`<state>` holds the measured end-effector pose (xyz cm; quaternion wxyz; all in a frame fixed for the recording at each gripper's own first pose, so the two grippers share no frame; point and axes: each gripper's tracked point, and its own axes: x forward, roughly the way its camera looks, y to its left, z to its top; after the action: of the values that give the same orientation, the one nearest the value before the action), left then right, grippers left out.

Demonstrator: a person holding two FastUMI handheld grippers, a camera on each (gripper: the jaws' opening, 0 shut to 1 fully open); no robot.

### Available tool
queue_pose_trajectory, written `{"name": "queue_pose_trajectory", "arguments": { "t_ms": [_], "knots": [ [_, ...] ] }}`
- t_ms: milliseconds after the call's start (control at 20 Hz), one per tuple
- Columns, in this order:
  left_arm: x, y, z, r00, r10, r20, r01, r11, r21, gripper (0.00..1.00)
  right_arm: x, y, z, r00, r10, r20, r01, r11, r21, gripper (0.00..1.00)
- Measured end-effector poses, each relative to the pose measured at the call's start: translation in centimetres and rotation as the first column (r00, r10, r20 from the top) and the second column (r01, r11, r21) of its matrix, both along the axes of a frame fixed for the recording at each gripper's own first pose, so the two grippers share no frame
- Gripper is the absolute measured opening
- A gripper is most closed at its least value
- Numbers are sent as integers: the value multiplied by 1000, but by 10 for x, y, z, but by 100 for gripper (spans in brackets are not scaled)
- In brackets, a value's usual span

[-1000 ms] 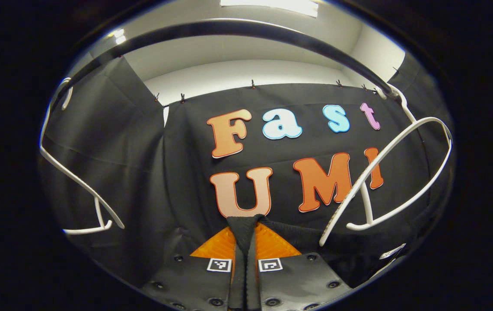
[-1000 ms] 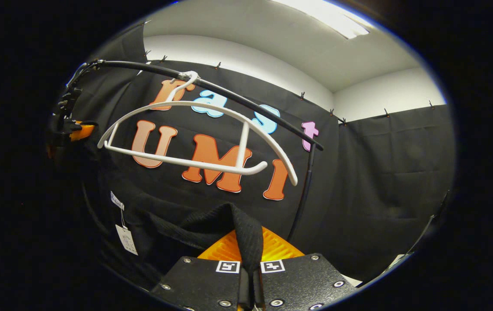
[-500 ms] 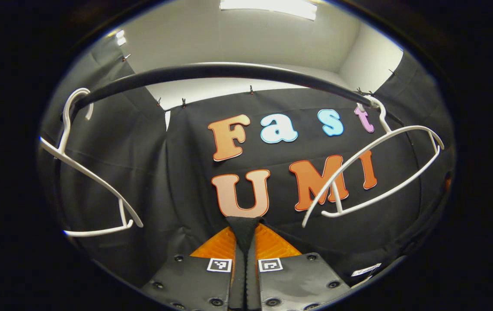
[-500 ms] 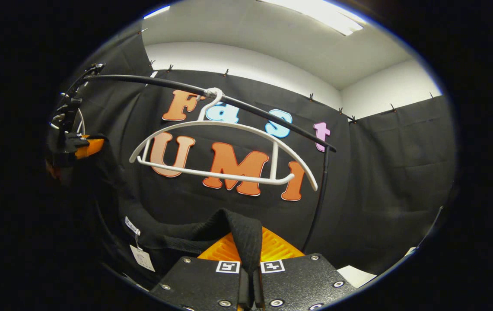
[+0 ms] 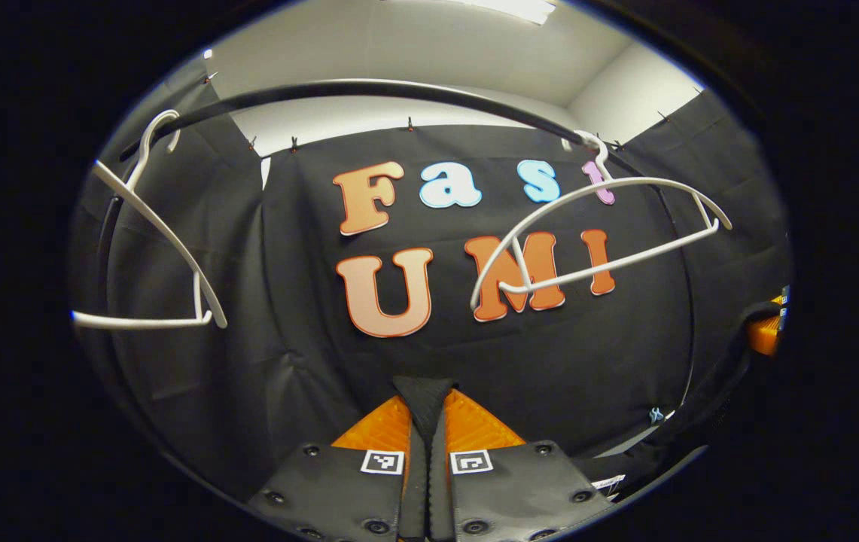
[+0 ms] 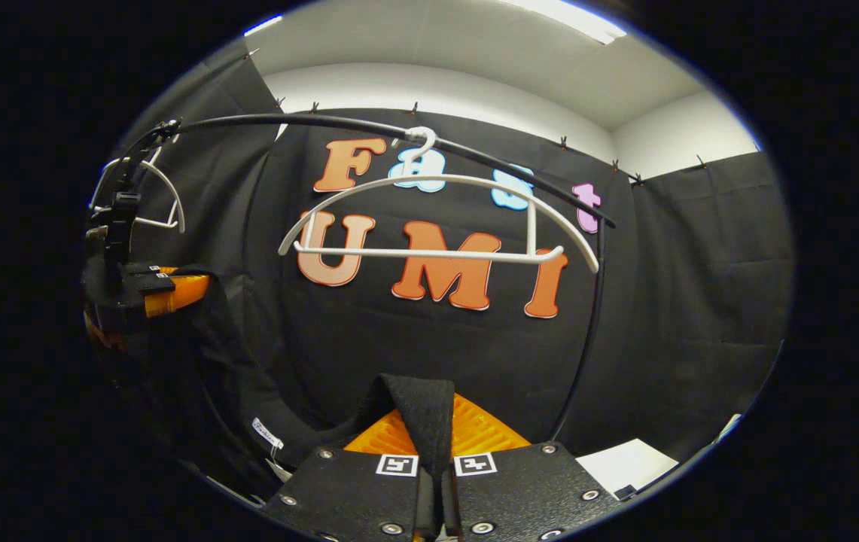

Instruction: Grasp the clothes on the hanger with both hands and then place them into the laundry hamper below.

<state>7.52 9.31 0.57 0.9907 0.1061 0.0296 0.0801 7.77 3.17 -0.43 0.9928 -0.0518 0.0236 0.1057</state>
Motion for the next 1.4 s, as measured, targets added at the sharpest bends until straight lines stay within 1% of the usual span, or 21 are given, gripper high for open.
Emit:
{"name": "queue_pose_trajectory", "arguments": {
  "t_ms": [150, 300, 400, 550, 700, 800, 900, 1050, 1150, 1250, 1300, 1350, 1400],
  "knots": [
    [-7, -9, -34, 998, -29, -62, 27, 999, -31, 8, -7, 10, -31, 998, 29, -59, -29, 1000, 3, 4],
    [-19, -17, -71, 990, -48, -134, 45, 999, -25, 8, -18, 18, -67, 990, 46, -132, -44, 999, 19, 4],
    [-24, -18, -100, 980, -57, -192, 51, 998, -35, 9, -20, 20, -101, 978, 53, -203, -49, 998, 26, 4],
    [-36, -18, -141, 955, -64, -289, 44, 996, -74, 9, -30, 27, -146, 957, 55, -285, -44, 998, 42, 4],
    [-50, -16, -174, 931, -66, -358, 36, 995, -90, 9, -46, 26, -184, 930, 61, -364, -46, 998, 48, 4],
    [-65, -20, -200, 909, -98, -406, 53, 991, -120, 9, -52, 28, -204, 909, 64, -412, -48, 998, 49, 4],
    [-79, -21, -222, 889, -87, -450, 43, 993, -107, 9, -62, 28, -228, 884, 67, -463, -54, 998, 43, 4],
    [-95, -16, -253, 856, -66, -512, -6, 991, -137, 9, -76, 28, -256, 846, 65, -528, -55, 998, 35, 5],
    [-102, -10, -268, 832, -42, -553, -43, 989, -141, 10, -86, 29, -273, 823, 69, -564, -64, 998, 28, 8],
    [-108, -2, -276, 808, -10, -589, -73, 991, -116, 15, -96, 28, -287, 798, 66, -598, -79, 997, 4, 13],
    [-112, 2, -279, 794, 7, -607, -85, 991, -99, 22, -103, 31, -295, 783, 73, -617, -90, 996, 3, 16],
    [-118, 6, -284, 783, 23, -621, -94, 992, -83, 32, -108, 33, -298, 770, 78, -633, -99, 995, 2, 18],
    [-118, 5, -285, 782, 19, -623, -89, 993, -82, 40, -114, 36, -306, 757, 86, -648, -110, 994, 4, 21]
  ]
}}
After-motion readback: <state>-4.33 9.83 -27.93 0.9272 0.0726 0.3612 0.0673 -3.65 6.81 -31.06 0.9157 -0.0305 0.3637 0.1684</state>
